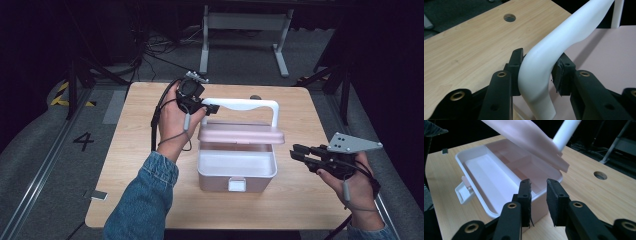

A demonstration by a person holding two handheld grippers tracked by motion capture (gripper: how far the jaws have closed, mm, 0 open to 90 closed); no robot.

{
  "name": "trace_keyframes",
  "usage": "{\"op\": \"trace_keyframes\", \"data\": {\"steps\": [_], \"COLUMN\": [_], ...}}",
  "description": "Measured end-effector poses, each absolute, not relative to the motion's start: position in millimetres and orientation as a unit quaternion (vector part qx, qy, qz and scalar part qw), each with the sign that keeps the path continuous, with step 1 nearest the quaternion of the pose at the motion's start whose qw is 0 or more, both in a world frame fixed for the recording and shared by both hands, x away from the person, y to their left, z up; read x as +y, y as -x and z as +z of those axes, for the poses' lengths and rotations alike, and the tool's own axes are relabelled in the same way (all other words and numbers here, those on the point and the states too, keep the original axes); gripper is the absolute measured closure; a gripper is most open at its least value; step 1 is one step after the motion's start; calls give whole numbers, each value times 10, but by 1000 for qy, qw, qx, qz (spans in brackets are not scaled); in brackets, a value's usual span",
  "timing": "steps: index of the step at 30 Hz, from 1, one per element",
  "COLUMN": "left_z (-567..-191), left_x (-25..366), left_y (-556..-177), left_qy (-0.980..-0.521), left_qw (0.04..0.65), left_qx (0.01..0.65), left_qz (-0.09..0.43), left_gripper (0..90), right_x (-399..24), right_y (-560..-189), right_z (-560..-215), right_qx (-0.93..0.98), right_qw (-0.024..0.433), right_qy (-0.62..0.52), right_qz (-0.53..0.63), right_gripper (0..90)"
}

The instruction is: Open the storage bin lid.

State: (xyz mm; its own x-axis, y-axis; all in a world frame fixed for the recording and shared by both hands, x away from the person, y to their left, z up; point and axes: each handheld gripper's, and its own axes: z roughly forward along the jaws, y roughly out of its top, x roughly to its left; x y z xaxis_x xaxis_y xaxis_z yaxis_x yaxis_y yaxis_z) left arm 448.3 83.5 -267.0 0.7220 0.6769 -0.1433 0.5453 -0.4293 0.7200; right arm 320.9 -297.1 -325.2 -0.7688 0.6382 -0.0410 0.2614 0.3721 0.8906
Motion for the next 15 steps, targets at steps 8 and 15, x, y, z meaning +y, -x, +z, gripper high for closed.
{"op": "trace_keyframes", "data": {"steps": [8, 15], "left_z": [-2669, -2668], "left_x": [827, 833], "left_y": [-4541, -4579], "left_qy": [-838, -837], "left_qw": [392, 391], "left_qx": [369, 372], "left_qz": [91, 93], "left_gripper": [648, 650], "right_x": [-2822, -2718], "right_y": [-3211, -3239], "right_z": [-3207, -3196], "right_qx": [793, 784], "right_qw": [194, 199], "right_qy": [-257, -245], "right_qz": [518, 534], "right_gripper": [782, 821]}}
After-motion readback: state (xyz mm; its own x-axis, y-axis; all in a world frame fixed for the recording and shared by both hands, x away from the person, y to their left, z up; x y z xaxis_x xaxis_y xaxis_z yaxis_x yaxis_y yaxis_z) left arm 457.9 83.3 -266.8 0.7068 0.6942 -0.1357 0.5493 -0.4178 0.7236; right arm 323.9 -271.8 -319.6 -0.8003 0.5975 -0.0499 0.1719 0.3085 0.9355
